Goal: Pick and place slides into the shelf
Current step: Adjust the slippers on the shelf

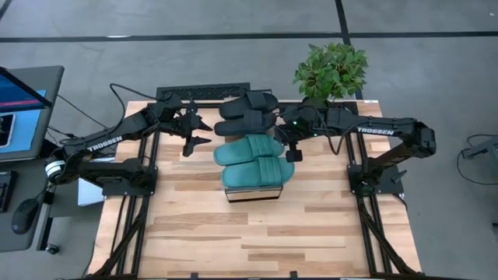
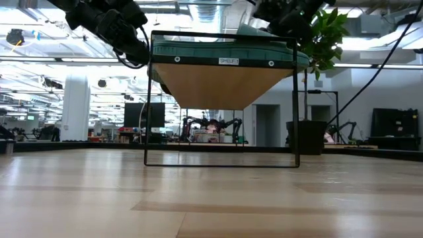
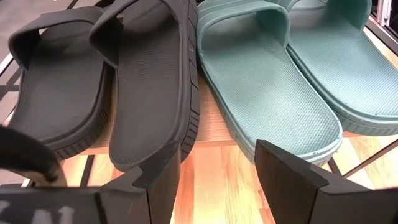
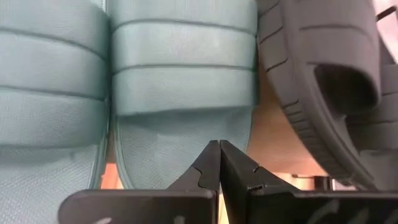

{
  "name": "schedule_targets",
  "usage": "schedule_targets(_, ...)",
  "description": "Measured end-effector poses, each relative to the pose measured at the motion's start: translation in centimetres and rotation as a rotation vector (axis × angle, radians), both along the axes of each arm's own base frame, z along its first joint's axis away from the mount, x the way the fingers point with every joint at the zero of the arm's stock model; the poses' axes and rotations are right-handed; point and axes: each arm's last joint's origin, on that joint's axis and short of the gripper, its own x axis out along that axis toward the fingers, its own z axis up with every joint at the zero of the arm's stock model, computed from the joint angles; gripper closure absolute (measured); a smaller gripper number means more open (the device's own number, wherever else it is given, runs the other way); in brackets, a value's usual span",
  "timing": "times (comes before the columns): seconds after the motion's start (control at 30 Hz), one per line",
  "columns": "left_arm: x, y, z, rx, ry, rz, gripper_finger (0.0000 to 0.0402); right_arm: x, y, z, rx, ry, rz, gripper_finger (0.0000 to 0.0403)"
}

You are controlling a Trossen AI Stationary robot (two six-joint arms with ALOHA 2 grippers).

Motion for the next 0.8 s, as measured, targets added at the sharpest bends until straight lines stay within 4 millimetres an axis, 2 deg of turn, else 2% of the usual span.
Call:
schedule_targets(0.13,0.0,0.0,0.0,-0.004,0.0,0.002,0.0207,0.2,0.2,-0.6,0.056,0.029,0.013,0.0403)
schedule_targets(0.8,0.0,0.0,-0.1,-0.009,0.007,0.002,0.0207,0.6,2.8,-0.5,0.176,0.009,0.176,0.0403)
